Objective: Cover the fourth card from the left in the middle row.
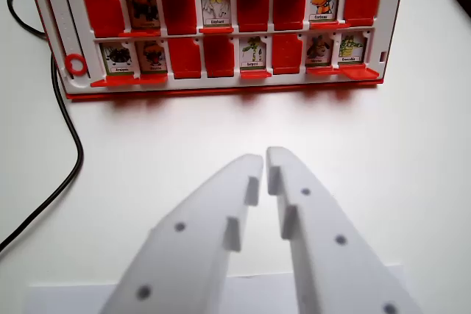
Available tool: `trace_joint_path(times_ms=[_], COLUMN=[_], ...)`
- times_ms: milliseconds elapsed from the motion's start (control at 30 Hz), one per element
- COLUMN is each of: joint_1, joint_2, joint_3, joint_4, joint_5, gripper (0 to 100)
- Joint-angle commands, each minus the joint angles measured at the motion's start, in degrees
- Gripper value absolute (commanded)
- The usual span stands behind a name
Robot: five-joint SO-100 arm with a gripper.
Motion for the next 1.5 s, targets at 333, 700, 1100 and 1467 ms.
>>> trace_joint_path(times_ms=[333,700,1100,1467], joint_1=[-0.2,-2.1,-3.9,-4.7], joint_2=[-22.6,-43.8,-59.9,-69.9], joint_3=[-4.4,-13.4,-23.6,-31.1], joint_4=[-14.7,-24.4,-28.5,-30.8], joint_5=[-3.78,-4.39,-4.31,-4.22], gripper=[0,0,0,0])
